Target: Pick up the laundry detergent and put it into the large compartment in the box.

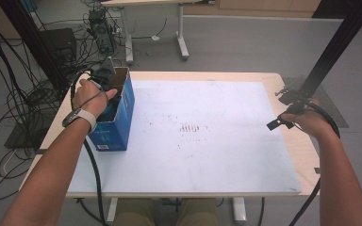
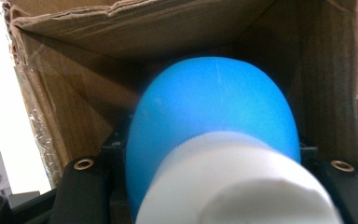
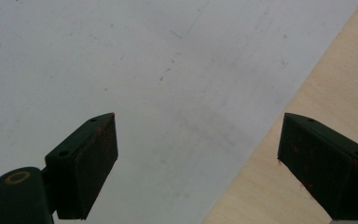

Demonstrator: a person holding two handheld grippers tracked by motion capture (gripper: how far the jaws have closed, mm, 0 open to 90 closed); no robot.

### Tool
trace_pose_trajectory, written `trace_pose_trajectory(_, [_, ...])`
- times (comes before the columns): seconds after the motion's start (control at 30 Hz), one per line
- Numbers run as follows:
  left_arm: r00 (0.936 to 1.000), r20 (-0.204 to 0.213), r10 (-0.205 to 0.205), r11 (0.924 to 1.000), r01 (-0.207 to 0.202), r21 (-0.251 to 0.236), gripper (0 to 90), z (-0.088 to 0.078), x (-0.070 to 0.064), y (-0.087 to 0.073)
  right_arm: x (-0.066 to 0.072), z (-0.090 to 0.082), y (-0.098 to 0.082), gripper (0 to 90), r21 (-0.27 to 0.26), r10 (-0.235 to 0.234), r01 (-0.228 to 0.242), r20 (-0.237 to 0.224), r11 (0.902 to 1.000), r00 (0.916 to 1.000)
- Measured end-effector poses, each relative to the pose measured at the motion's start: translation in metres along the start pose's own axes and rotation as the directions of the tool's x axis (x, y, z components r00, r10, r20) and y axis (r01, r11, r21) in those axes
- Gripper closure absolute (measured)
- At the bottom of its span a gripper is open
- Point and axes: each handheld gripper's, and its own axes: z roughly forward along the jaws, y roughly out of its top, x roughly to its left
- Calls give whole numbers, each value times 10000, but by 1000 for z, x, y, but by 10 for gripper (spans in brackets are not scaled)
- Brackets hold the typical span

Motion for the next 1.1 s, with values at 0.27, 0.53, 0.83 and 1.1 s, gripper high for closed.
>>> trace_pose_trajectory(0.27, [10000,19,7,10000,-7,-13,384,0,1,0,0,-2,-2,121,-34,19,-18,38,10000,10000])
trace_pose_trajectory(0.53, [10000,13,13,10000,-13,-24,383,0,1,-1,0,-1,-2,121,-24,34,-33,23,10000,10000])
trace_pose_trajectory(0.83, [10000,14,28,10000,-28,-23,384,0,1,-1,0,-2,-2,121,-38,12,-12,25,10000,10000])
trace_pose_trajectory(1.1, [10000,31,-8,10000,8,-79,384,0,2,-3,0,-3,-2,121,-39,22,-22,43,10000,10000])
